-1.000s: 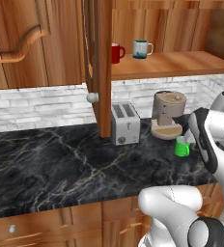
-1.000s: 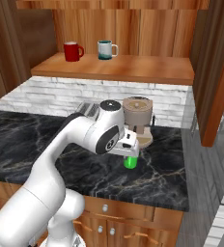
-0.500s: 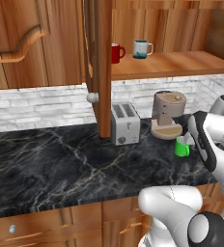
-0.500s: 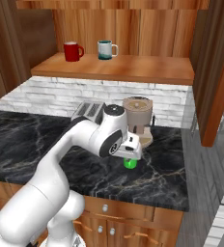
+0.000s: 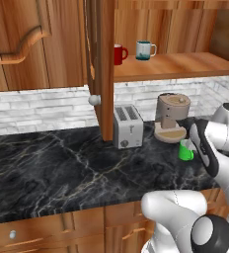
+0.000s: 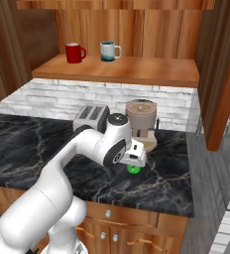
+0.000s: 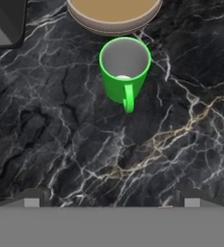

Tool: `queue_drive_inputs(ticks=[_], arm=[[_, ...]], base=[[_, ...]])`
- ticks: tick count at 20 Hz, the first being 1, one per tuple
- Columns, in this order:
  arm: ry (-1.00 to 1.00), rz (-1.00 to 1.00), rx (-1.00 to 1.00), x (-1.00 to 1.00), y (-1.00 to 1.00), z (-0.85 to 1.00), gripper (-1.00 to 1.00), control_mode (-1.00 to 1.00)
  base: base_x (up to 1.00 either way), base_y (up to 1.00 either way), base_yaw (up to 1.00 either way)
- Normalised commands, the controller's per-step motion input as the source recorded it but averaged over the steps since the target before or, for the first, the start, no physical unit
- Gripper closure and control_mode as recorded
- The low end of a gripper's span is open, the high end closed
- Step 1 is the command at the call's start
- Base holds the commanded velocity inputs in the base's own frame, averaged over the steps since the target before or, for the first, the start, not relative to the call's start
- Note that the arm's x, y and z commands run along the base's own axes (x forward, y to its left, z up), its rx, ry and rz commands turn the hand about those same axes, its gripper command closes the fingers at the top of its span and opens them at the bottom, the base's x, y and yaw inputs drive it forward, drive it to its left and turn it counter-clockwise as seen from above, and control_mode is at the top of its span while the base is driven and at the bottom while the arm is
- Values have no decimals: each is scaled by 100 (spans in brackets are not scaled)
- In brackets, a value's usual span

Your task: Pick the mug on the counter and place it in the cabinet with the handle facing the right, like the mugs already inside.

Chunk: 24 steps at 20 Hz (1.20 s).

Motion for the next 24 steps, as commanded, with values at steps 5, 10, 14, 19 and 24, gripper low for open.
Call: queue_drive_inputs(ticks=[5,10,14,19,24], arm=[[-4,-2,-2,14,-5,-16,-100,-100],[-4,-2,-2,15,-4,-18,-100,-100],[-5,0,-1,12,-4,-18,-100,-100],[-7,0,-2,8,-3,-20,-100,-100],[-7,0,-1,11,-7,-15,-100,-100]], base=[[0,0,0],[0,0,0],[0,0,0],[0,0,0],[0,0,0]])
